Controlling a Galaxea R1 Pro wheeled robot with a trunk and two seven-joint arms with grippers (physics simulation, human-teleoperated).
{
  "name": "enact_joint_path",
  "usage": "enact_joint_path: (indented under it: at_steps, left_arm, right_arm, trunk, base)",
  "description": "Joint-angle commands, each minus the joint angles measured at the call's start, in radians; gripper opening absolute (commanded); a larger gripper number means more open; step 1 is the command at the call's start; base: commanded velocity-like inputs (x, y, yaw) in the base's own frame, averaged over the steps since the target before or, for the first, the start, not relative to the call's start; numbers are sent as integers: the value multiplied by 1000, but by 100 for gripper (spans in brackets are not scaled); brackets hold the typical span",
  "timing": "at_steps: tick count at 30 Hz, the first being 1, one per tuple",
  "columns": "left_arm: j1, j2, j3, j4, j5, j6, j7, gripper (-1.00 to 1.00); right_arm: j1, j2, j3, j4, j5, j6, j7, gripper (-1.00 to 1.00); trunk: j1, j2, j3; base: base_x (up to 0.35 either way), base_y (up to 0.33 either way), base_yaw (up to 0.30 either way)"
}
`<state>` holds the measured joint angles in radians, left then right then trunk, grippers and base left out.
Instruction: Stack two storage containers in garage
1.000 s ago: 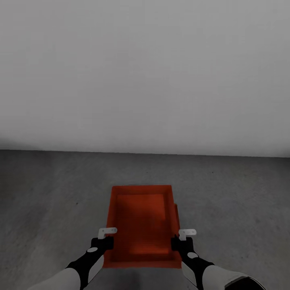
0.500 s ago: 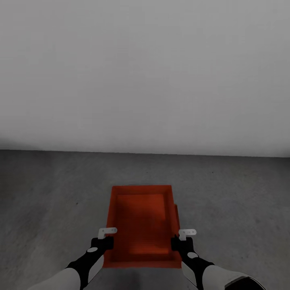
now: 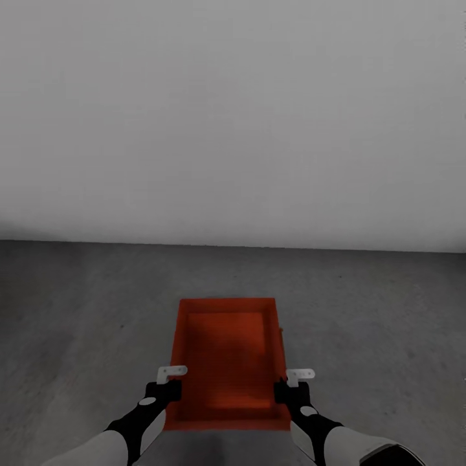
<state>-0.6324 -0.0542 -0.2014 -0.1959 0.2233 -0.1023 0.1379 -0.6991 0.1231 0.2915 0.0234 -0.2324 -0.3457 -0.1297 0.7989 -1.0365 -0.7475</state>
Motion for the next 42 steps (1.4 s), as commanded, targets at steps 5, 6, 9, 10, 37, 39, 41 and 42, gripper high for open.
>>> enact_joint_path:
  at_steps: [5,6,9,10,37,39,41,42]
  left_arm:
    - [-1,31,14,-2,-4,-25,20,-100]
    - [-1,31,14,-2,-4,-25,20,-100]
    - [-1,31,14,-2,-4,-25,20,-100]
    - [-1,31,14,-2,-4,-25,20,-100]
    - [-1,30,14,-2,-5,-25,20,-100]
    - [-1,31,14,-2,-4,-25,20,-100]
    - [-1,31,14,-2,-5,-25,20,-100]
    - [-1,31,14,-2,-4,-25,20,-100]
  right_arm:
    - [1,1,-25,4,1,-2,1,-100]
    - [1,1,-25,4,1,-2,1,-100]
    - [0,1,-25,4,1,-2,1,-100]
    - [0,0,-25,4,1,-2,1,-100]
    - [0,1,-25,4,-1,-2,-1,-100]
    - [0,1,-25,4,-1,-2,-1,-100]
    - [0,1,-25,4,-1,-2,-1,-100]
    - [1,1,-25,4,-1,-2,-1,-100]
  trunk:
    - [0,-1,-1]
    - [0,-1,-1]
    - [0,-1,-1]
    - [0,-1,-1]
    - [0,-1,-1]
    - [0,-1,-1]
    - [0,-1,-1]
    - [0,-1,-1]
  base:
    - [-14,-58,0]
    - [-4,-15,0]
    - [-2,-7,0]
    - [-1,-3,0]
    - [-17,-42,-77]
    - [0,0,-59]
    - [0,0,-26]
    - [0,0,-15]
